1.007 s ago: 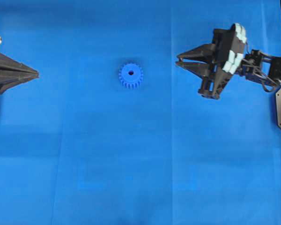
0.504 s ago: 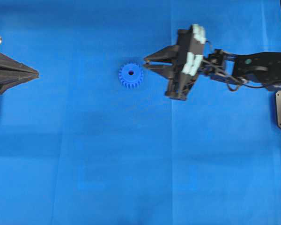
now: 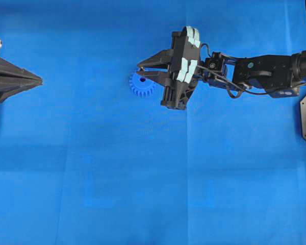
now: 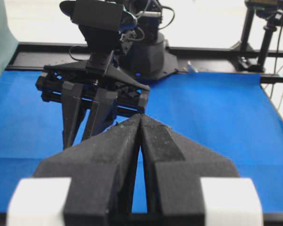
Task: Insert the shaft placed at a random location into the center hole of the small gear at another random location.
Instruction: 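Carry the shaft left over the blue gear's center hole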
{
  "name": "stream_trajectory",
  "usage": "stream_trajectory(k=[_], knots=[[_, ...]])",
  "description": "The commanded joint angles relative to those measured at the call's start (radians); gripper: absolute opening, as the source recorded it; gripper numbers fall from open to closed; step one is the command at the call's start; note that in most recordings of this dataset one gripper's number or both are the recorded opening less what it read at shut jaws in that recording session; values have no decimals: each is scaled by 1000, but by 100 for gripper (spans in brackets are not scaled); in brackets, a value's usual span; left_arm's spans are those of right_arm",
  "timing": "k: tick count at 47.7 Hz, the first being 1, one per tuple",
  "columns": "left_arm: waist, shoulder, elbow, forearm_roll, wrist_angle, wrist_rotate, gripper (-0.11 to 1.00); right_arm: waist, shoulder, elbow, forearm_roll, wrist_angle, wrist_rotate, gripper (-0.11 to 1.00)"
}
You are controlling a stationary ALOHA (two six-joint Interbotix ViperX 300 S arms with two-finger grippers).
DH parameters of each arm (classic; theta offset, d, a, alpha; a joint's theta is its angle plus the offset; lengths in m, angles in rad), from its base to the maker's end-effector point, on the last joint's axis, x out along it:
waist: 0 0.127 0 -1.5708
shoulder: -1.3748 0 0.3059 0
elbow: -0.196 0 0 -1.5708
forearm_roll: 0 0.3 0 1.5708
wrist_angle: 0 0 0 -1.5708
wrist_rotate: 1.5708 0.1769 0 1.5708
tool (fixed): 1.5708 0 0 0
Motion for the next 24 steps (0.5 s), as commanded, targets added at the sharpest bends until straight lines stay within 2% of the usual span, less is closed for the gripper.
stream_trajectory(k=[1,24], knots=[[-2,3,-11,2,-5,0,0,2,-11,-20,-3,-5,0,3],[-2,3,-11,2,-5,0,0,3,74,-38,-2,-14,0,3]])
